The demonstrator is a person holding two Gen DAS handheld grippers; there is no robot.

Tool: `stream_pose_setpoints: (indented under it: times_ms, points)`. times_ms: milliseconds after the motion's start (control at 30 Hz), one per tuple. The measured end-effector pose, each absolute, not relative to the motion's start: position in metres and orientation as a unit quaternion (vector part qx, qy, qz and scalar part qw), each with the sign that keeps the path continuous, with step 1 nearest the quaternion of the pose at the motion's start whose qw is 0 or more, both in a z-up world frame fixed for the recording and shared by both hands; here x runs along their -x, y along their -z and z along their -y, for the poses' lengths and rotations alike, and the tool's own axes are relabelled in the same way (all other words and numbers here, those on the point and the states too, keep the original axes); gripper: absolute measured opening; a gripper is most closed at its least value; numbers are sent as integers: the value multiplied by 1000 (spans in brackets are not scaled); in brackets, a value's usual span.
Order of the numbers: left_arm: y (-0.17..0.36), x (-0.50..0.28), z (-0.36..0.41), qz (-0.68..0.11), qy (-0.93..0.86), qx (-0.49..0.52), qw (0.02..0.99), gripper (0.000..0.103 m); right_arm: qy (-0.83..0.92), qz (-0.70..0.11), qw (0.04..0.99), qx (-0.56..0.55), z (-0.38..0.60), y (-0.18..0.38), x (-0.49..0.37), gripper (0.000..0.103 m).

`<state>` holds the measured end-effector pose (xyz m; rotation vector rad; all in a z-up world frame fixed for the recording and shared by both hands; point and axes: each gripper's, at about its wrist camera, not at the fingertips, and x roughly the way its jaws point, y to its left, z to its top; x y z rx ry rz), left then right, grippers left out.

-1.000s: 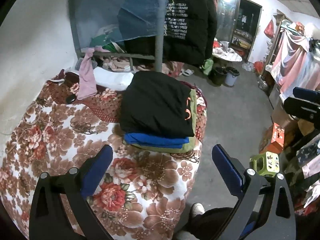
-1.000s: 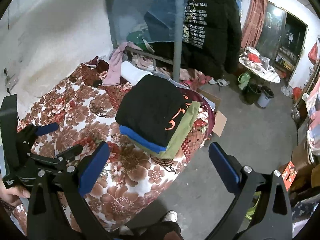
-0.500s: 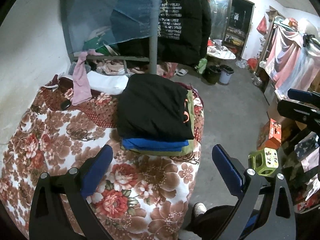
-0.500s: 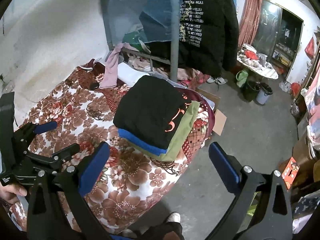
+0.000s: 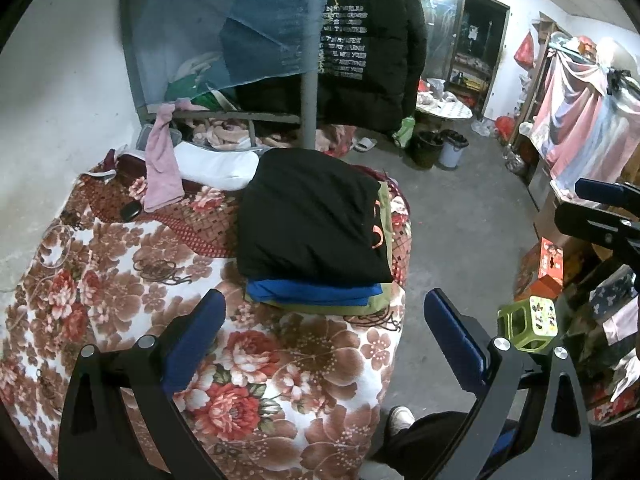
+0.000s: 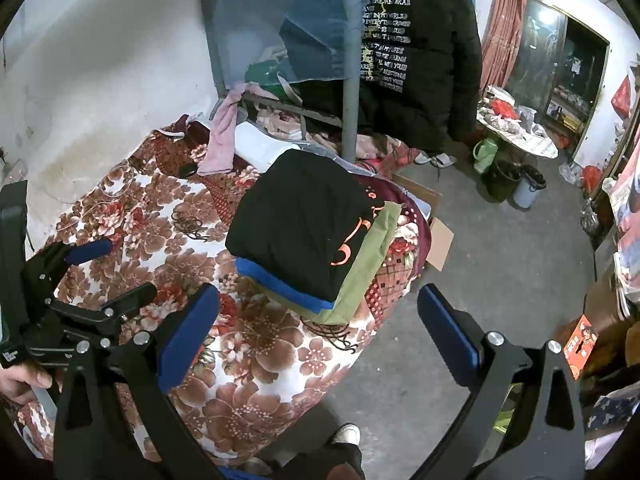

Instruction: Fold large clothes

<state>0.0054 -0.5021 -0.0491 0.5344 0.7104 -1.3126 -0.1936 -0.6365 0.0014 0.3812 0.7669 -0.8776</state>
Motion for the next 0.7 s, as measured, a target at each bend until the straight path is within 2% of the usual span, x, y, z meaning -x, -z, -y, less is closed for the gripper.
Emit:
stream_pose_setpoints:
  times_ms: [700]
  points:
    - [55, -4, 509, -335, 604, -242, 682, 97, 414, -362, 814, -187, 650, 5, 199, 98]
